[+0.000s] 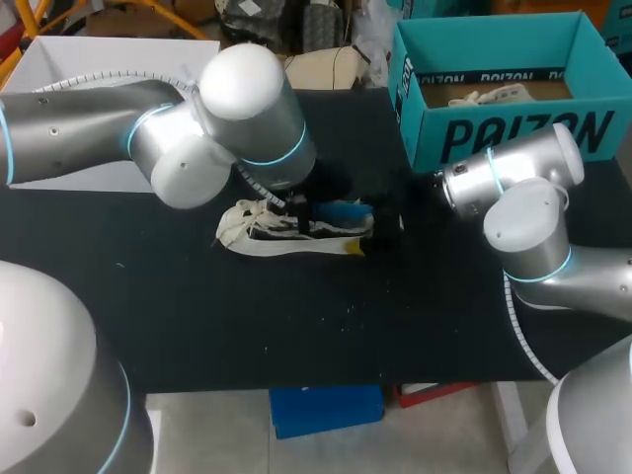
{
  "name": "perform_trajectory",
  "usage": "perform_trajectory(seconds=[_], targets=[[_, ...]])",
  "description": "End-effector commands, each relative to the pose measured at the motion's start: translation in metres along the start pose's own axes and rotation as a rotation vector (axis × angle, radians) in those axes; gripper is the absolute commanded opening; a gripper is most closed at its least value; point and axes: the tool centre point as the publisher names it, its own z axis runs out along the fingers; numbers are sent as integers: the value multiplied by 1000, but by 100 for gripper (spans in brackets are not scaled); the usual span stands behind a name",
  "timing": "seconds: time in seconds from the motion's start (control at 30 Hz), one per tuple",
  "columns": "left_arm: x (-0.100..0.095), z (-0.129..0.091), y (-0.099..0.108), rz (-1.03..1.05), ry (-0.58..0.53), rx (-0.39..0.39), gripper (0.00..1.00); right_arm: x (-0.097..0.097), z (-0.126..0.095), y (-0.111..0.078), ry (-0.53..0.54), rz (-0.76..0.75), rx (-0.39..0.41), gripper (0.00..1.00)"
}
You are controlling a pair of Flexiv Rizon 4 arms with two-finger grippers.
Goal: Take the shoe out of the shoebox, open the shoe tongue, remove and reinsert the insole, then place the shoe into the shoebox
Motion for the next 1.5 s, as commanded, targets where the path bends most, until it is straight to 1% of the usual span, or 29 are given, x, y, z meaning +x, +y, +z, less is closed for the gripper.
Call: perform_trajectory(seconds=[0.03, 0.13, 0.17, 0.2, 0.23, 0.27, 0.3, 0.37, 0.6, 0.83, 0.93, 1.07, 1.13, 1.2, 1.3, 1.5], targets=[[-2, 15, -5, 29, 43, 54, 0, 1, 4, -2, -2, 2, 2, 0], [-3, 21, -10, 51, 70, 78, 0, 1, 4, -2, -2, 2, 2, 0], [-4, 22, -12, 60, 78, 83, 11, 1, 4, -2, -2, 2, 2, 0], [-4, 23, -14, 71, 87, 88, 24, 1, 4, -2, -2, 2, 2, 0], [-4, 23, -15, 80, 91, 92, 32, 1, 4, -2, -2, 2, 2, 0], [-4, 23, -17, 92, 96, 97, 38, 1, 4, -2, -2, 2, 2, 0], [-5, 24, -18, 101, 100, 101, 42, 1, 4, -2, -2, 2, 2, 0], [-5, 23, -21, 114, 111, 120, 44, 1, 4, -2, -2, 2, 2, 0], [-8, 26, -33, 161, 119, 129, 40, 1, 4, -2, -2, 2, 2, 0], [-6, 27, -50, 207, 97, 135, 38, 1, 4, -2, -2, 2, 2, 0], [-7, 27, -56, 219, 87, 136, 36, 1, 4, -2, -2, 2, 2, 0], [-8, 27, -59, 219, 78, 139, 29, 1, 4, -2, -2, 2, 2, 0], [-8, 26, -59, 208, 66, 138, 22, 1, 4, -2, -2, 2, 2, 0], [-9, 26, -59, 197, 61, 138, 0, 1, 4, -2, -2, 2, 2, 0], [-8, 24, -58, 193, 58, 132, 0, 1, 4, -2, -2, 2, 2, 0], [5, 5, -53, 205, 51, 132, 0, 1, 4, -2, -2, 2, 2, 0]])
